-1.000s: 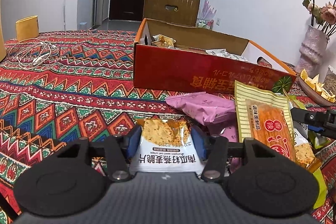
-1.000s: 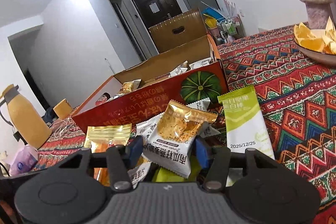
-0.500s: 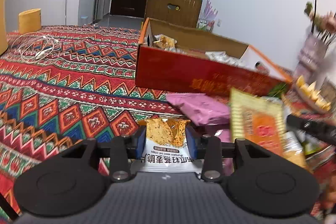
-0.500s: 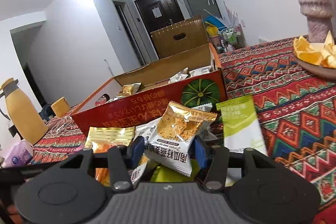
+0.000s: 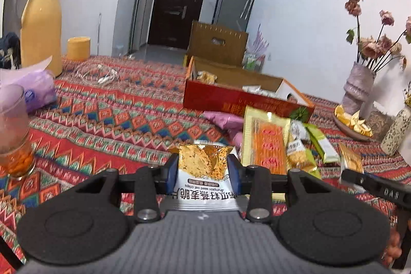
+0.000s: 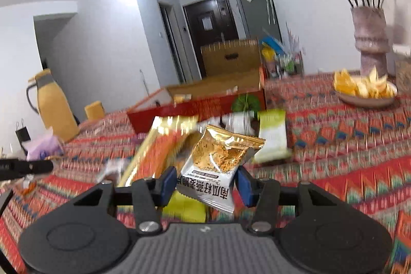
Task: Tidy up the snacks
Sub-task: 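Carry both cracker packets into the cardboard box and open both tools, then withdraw both tools from the box back toward the snack pile, then grasp a white cracker packet with the left tool while the right tool grasps a gold packet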
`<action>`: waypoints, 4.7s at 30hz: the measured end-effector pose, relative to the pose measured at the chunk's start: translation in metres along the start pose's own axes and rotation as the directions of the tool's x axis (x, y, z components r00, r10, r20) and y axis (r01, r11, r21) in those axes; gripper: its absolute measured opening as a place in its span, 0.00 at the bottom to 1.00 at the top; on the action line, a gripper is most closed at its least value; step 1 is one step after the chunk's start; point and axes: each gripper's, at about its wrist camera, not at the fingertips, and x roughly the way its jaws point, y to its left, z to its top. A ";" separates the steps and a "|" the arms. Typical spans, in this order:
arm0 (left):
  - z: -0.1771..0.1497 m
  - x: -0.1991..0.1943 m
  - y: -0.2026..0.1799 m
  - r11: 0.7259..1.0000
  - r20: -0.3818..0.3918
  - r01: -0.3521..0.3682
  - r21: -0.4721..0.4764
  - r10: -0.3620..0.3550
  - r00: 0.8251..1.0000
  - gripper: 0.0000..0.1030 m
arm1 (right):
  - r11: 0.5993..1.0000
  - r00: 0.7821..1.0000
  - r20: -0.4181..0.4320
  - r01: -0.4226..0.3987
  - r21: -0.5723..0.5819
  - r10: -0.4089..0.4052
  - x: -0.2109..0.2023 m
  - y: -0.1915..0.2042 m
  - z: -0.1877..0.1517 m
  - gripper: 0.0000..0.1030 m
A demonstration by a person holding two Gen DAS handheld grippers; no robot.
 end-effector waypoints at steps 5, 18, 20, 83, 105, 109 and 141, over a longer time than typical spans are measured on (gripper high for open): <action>0.006 0.003 -0.001 1.000 0.002 0.003 0.001 -0.003 1.000 0.39 | 0.999 0.999 -0.036 -0.014 -0.034 0.012 0.001 0.005 -0.007 0.48; 0.150 0.086 -0.039 0.980 0.099 0.156 0.120 -0.168 0.981 0.39 | 0.969 0.989 0.005 -0.142 -0.204 0.146 0.043 0.013 0.131 0.48; 0.175 0.128 -0.048 0.983 0.052 0.152 0.107 -0.158 0.986 0.39 | 0.965 0.989 -0.006 -0.144 -0.219 0.146 0.078 0.012 0.162 0.48; 0.169 -0.051 -0.080 0.957 0.292 0.102 0.272 -0.183 0.939 1.00 | 0.912 0.993 0.112 0.008 -0.410 0.042 -0.047 0.032 0.210 1.00; -0.043 -0.089 -0.021 0.981 0.143 -0.024 0.194 -0.004 0.990 1.00 | 0.980 0.999 -0.034 0.025 -0.198 -0.032 -0.093 0.017 -0.016 1.00; -0.044 -0.073 -0.019 0.980 0.116 -0.020 0.197 -0.003 0.993 1.00 | 0.979 0.996 -0.062 0.044 -0.198 -0.057 -0.075 0.019 -0.026 1.00; 0.006 0.147 -0.025 0.993 -0.157 0.022 0.116 -0.004 0.988 0.69 | 0.985 0.988 -0.154 -0.025 -0.169 -0.001 0.116 0.036 0.036 0.41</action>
